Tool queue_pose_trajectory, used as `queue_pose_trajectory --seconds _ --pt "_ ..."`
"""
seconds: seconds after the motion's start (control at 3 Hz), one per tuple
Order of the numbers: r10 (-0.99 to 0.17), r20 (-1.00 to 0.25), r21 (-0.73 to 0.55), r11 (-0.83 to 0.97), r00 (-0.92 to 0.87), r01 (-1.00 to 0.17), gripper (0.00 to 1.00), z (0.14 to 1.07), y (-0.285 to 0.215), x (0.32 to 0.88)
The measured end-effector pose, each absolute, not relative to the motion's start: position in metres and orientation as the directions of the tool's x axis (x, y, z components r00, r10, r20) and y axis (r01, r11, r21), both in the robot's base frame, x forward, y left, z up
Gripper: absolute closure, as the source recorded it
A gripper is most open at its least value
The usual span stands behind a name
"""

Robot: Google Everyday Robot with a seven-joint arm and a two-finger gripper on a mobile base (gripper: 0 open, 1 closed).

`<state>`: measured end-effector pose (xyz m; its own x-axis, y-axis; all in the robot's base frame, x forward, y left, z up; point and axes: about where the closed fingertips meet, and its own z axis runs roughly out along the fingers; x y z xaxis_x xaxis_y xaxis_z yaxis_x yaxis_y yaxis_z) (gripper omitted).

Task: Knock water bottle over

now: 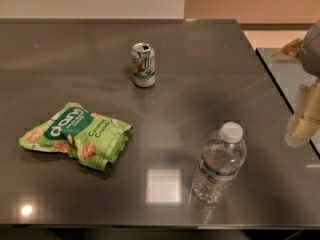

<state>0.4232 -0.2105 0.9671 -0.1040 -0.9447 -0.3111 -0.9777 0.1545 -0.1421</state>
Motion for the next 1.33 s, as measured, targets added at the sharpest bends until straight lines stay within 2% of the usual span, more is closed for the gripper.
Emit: queue_pose_trajectory --seconds 0.67,1.33 --pt "-0.885 -0.466 -0.057 0.014 0.014 -0.998 0.00 0.940 -0.170 0.382" --pt "-0.803 -0.595 0.020 -0.070 0.044 -0.997 0.00 0.928 -0.126 0.343"
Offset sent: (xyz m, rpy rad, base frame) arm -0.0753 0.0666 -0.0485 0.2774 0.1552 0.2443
